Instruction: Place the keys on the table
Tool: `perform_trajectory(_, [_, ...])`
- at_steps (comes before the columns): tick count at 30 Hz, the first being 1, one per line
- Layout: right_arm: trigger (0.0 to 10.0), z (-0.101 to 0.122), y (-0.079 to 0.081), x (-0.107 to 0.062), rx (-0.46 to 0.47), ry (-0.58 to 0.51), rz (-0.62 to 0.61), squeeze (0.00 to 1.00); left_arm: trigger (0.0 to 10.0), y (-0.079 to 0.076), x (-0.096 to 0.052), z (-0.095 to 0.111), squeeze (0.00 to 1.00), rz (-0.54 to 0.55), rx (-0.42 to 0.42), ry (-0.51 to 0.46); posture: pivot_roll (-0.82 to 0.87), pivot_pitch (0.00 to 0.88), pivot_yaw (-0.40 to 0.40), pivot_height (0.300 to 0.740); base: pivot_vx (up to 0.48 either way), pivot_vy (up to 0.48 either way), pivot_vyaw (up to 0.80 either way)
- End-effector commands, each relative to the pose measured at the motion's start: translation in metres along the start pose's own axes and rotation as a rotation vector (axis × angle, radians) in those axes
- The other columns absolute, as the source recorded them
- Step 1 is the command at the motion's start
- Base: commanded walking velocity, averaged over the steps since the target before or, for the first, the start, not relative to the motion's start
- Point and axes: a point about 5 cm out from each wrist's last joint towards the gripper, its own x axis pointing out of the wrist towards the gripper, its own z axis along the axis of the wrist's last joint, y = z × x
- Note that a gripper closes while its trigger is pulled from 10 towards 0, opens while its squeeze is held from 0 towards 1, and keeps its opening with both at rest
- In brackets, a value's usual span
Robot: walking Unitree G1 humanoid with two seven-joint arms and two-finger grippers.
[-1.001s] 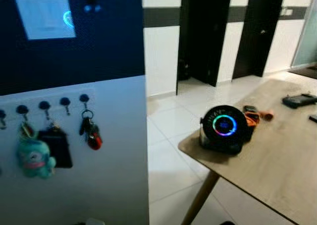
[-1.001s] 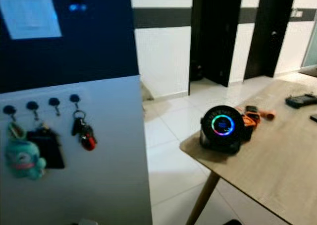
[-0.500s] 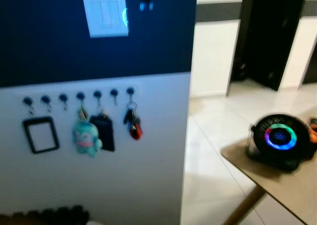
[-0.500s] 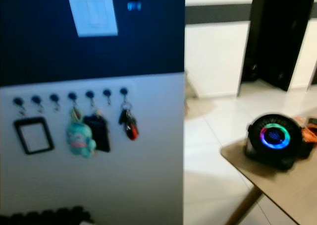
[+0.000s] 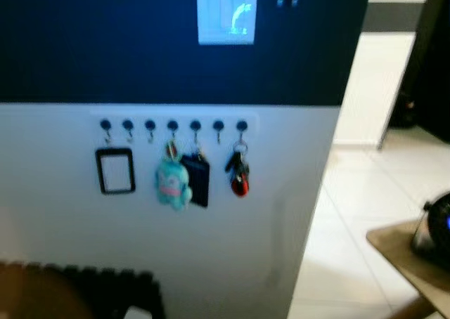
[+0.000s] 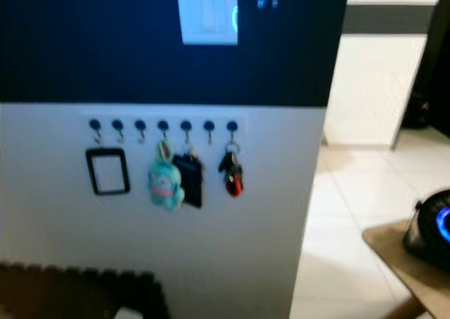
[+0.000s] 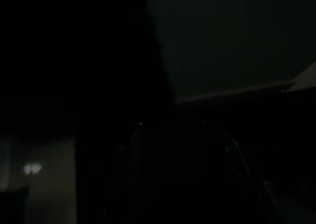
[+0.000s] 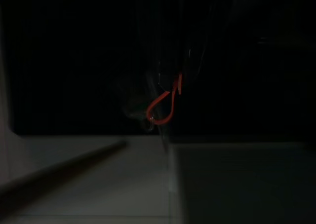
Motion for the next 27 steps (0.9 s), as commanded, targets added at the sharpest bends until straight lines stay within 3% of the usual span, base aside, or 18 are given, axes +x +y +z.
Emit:
perform_trajectory(1, [10.0,-0.0002,0.0024,0.0003,0.009,0.006,0.002,0.0,10.0,-0.0003,-0.0019,-0.0067,0.0,-0.011,-0.003,0.04,0.04,0.011,0.022,0.74,0.0,0.0,0.8])
perform_trajectory(6, [10.0,0.0,0.0015,0.0002,0.011,0.003,-0.002,0.0,10.0,0.0002,-0.0011,-0.0061,0.0,-0.01,0.01,0.048,0.04,0.011,0.021,0.74,0.0,0.0,0.8])
perform_trajectory(7, [10.0,0.0004,0.0003,0.0005,0.062,0.003,-0.017,0.0,10.0,-0.0009,-0.0006,-0.006,0.0,-0.027,0.002,0.053,0.03,0.013,0.023,0.74,0.0,0.0,0.0])
perform_trajectory(9, [10.0,0.0003,-0.0004,0.0005,0.079,0.006,-0.026,0.0,10.0,-0.0015,-0.0007,-0.0063,0.0,-0.034,-0.007,0.054,0.03,0.013,0.025,0.74,0.0,0.0,0.0])
perform_trajectory(27, [10.0,-0.0021,-0.0018,-0.0006,0.069,0.006,-0.022,0.0,10.0,-0.0027,0.0012,-0.0038,0.0,-0.05,-0.002,0.057,0.03,0.003,0.032,0.74,0.0,0.028,0.0])
